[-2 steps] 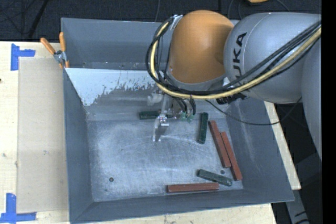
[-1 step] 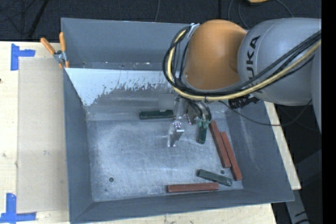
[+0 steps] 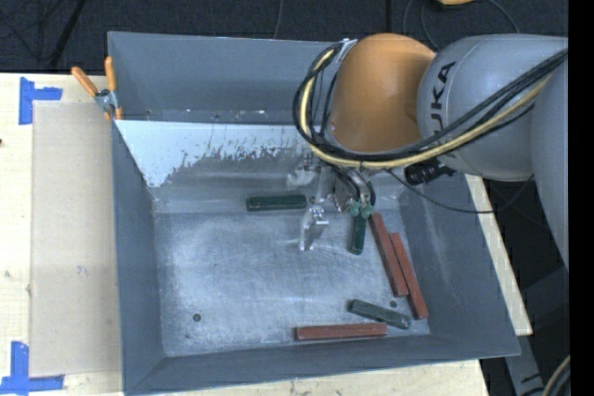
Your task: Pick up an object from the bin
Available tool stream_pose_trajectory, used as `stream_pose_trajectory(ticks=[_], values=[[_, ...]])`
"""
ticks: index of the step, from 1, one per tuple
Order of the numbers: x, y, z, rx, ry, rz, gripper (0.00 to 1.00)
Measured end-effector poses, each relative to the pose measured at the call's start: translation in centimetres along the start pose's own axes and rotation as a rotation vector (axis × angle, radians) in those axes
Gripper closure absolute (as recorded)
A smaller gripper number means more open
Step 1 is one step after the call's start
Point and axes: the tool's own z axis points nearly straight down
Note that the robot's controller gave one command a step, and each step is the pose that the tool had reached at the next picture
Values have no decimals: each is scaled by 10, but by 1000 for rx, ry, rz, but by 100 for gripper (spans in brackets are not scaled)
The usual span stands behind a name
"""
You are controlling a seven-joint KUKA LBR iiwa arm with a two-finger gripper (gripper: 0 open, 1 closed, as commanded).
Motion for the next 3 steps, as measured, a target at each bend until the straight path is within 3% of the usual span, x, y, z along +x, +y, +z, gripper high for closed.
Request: stream_pose_trajectory(ticks=[1,2,3], values=[[-10,-40,83,-4,-14,36,100],[-3,-41,85,-2,23,34,0],[-3,-41,85,-2,21,35,0]])
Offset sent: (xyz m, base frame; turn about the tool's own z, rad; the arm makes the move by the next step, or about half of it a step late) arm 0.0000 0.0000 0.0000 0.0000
